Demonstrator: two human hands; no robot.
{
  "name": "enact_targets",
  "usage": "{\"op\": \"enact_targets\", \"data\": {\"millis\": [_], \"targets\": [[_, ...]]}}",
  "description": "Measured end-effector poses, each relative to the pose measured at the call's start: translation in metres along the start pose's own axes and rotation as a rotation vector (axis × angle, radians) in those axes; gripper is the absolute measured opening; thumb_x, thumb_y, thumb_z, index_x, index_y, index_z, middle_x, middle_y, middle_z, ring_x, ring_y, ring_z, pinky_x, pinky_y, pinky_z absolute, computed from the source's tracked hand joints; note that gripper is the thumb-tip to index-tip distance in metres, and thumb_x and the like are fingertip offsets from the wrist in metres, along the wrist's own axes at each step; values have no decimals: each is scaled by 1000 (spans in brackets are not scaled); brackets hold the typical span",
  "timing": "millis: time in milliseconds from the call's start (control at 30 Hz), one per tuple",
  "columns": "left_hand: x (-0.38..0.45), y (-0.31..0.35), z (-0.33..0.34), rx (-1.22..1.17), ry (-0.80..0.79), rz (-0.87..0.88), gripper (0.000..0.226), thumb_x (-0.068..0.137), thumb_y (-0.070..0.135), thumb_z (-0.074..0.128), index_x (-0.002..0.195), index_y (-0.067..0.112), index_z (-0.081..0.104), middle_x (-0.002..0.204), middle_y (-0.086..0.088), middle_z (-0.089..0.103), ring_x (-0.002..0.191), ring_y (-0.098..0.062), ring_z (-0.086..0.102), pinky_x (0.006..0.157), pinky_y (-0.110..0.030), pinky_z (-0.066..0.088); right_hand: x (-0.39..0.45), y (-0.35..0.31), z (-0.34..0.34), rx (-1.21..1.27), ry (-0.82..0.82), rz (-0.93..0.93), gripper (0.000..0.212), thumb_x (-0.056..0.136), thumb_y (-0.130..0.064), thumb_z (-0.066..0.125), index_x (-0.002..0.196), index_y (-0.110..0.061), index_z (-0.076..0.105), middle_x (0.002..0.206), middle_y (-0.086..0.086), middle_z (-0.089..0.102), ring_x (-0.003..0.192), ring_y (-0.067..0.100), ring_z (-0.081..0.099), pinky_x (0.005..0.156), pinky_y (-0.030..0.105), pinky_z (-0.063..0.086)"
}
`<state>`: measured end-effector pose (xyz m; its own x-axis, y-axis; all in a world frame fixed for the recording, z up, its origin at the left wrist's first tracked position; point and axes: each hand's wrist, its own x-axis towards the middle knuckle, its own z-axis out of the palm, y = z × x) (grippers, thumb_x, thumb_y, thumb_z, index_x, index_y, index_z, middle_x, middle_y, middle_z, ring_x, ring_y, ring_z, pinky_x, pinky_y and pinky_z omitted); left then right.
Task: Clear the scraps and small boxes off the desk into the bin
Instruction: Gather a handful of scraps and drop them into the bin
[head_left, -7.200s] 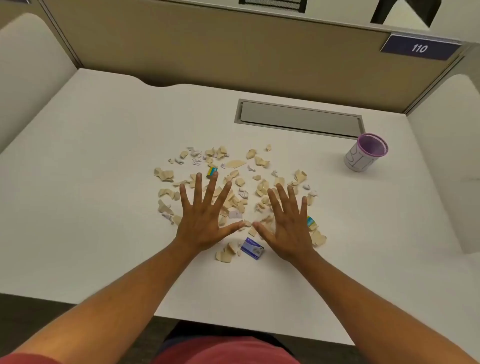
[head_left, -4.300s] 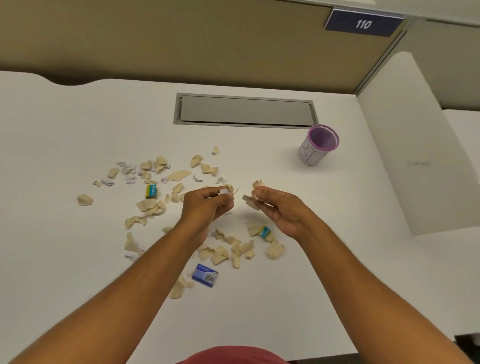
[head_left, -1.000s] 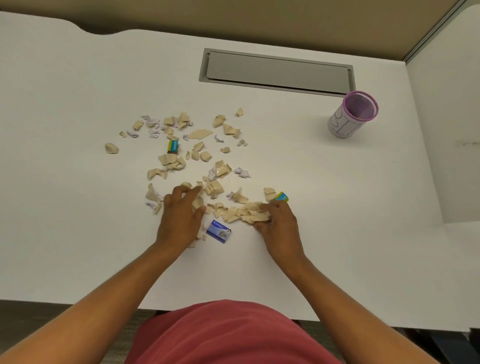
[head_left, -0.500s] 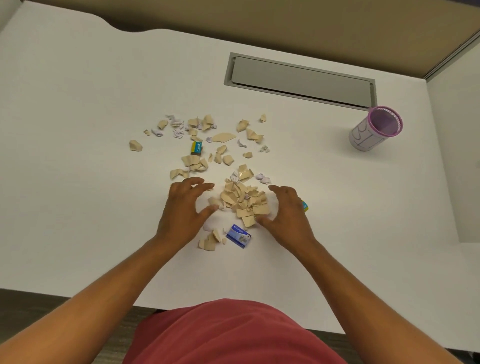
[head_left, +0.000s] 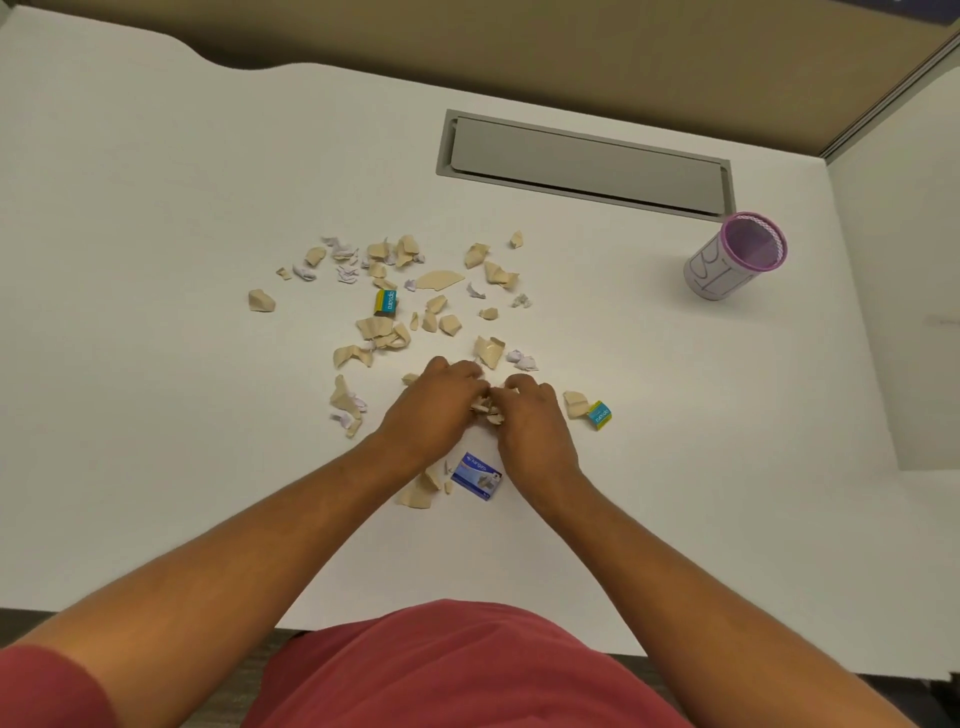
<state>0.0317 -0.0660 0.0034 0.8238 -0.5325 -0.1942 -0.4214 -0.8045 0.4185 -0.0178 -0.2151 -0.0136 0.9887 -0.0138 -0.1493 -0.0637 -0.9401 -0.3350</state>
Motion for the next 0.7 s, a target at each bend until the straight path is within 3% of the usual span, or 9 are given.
{"op": "enact_targets", "data": {"millis": [133, 267, 333, 433, 567, 700], "targets": [[2, 2, 5, -99, 94, -110, 26, 98, 19, 65, 122, 16, 74, 121, -3, 73, 113, -25, 61, 88, -29, 42, 2, 8, -8, 104, 0, 33, 27, 85, 4, 59, 100, -10, 76, 100, 6, 69, 97, 26, 60, 82, 42, 52], [5, 1, 0, -411, 192, -331, 22, 87, 19, 80, 109, 17, 81, 104, -1, 79, 94, -16, 70, 77, -18, 46, 5, 16, -31, 496, 53, 264, 17, 86, -7, 70, 97, -15, 81, 99, -2, 78, 87, 10, 66, 75, 14, 48], [10, 2, -3, -554, 209, -411, 21, 83, 18, 84, 104, 20, 83, 97, 2, 78, 88, -12, 70, 68, -11, 44, 8, 26, -39, 714, 34, 382, 14, 82, -14, 78, 93, -21, 83, 92, -6, 80, 82, 8, 71, 72, 17, 52], [20, 13, -12, -908, 207, -482, 19, 82, 9, 85, 100, 14, 83, 93, 0, 78, 86, -17, 75, 71, -18, 56, 12, 42, -53, 1131, -49, 550, 15, 79, -9, 83, 94, -14, 82, 92, 6, 81, 82, 18, 73, 83, 38, 63], [41, 41, -28, -1372, 144, -510, 19, 82, -1, 84, 101, -1, 78, 95, -12, 80, 86, -22, 77, 77, -27, 65, 16, 64, -83, 1490, -120, 601, 21, 86, -3, 78, 107, -1, 76, 98, 14, 75, 89, 24, 70, 73, 28, 62], [77, 74, -42, -1492, 90, -467, 26, 83, -1, 82, 108, -8, 74, 105, -21, 79, 99, -29, 78, 83, -29, 65, 24, 97, -117, 1592, -37, 586, 18, 87, 1, 74, 105, 1, 75, 101, 14, 75, 93, 23, 73, 91, 30, 61]]}}
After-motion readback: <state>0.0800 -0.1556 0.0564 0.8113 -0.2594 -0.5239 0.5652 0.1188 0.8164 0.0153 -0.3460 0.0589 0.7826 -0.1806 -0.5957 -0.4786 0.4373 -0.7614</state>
